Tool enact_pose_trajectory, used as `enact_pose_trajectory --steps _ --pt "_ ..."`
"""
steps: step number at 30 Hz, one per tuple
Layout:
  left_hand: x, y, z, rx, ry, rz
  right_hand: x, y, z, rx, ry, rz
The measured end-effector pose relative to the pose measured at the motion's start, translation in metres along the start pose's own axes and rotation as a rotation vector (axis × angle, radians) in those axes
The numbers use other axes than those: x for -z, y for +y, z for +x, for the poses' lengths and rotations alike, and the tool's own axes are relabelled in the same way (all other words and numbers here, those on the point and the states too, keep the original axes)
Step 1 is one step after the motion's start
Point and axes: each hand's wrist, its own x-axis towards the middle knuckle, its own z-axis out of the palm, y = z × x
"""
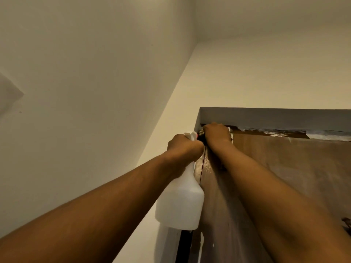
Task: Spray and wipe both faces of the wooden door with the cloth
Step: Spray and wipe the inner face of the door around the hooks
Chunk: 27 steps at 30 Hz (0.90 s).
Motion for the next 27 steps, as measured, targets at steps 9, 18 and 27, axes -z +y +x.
enact_pose_trajectory --steps 9,18,27 --pt "-0.002 -0.017 -0.025 0.015 0.016 -0.027 0.015 -0.031 -0.101 0.069 -0.134 0.193" --pt "-0.002 -0.015 -0.021 -0.025 0.028 -0.010 0.008 -0.035 -0.094 0.023 -0.125 0.075" --pt "-0.011 -0.004 -0.011 -0.010 0.031 -0.059 0.019 -0.013 -0.011 -0.032 -0.047 0.112"
